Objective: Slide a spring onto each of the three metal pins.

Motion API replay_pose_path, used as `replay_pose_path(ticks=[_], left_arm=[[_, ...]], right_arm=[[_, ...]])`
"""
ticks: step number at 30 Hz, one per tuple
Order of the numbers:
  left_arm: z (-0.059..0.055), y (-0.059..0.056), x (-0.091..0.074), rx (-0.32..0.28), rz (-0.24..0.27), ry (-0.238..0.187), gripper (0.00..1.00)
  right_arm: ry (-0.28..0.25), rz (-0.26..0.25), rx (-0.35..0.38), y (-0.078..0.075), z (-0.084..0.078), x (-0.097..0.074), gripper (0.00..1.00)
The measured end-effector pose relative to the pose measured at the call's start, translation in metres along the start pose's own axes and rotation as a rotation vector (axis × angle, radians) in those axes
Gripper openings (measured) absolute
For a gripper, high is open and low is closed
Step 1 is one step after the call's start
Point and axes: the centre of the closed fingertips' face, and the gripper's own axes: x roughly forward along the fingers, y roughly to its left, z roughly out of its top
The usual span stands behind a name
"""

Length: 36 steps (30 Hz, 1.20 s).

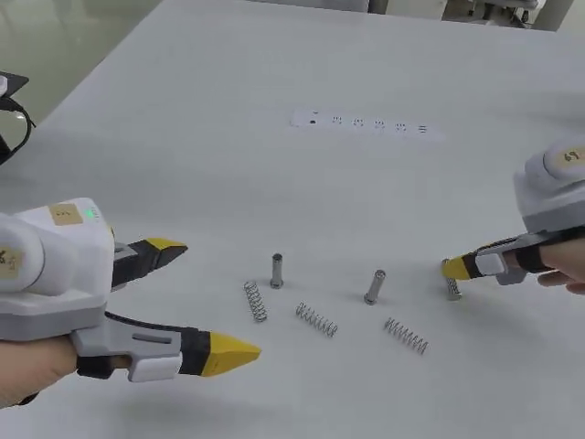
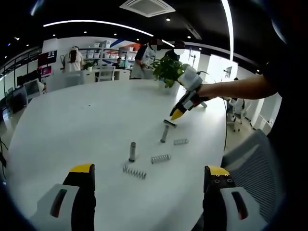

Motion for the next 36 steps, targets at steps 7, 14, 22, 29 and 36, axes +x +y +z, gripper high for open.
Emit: replay_pose_path(ticks=[7,14,22,29,36], left_arm=[[0.004,0.000,0.004,0.009,-0.004,0.002,0.90],[0.000,0.002,0.002,0.014,0.001,0.013,0.90],[-0.003,0.003,-0.002,0.004,0.007,0.014,0.90],[-0.006,0.004,-0.004,-0.004,0.015,0.018,0.90],[-0.007,0.010,-0.005,-0.011,0.043,0.015,0.93]], right_arm=[[0.019,-0.015,0.011,-0.005,0.001,0.010,0.26],[0.051,-0.023,0.036,-0.008,-0.003,0.018,0.21],[0.084,-0.031,0.074,-0.011,-0.008,0.024,0.17],[0.103,-0.041,0.075,-0.013,-0.008,0.025,0.15],[0.136,-0.065,0.028,-0.014,-0.009,0.025,0.10]])
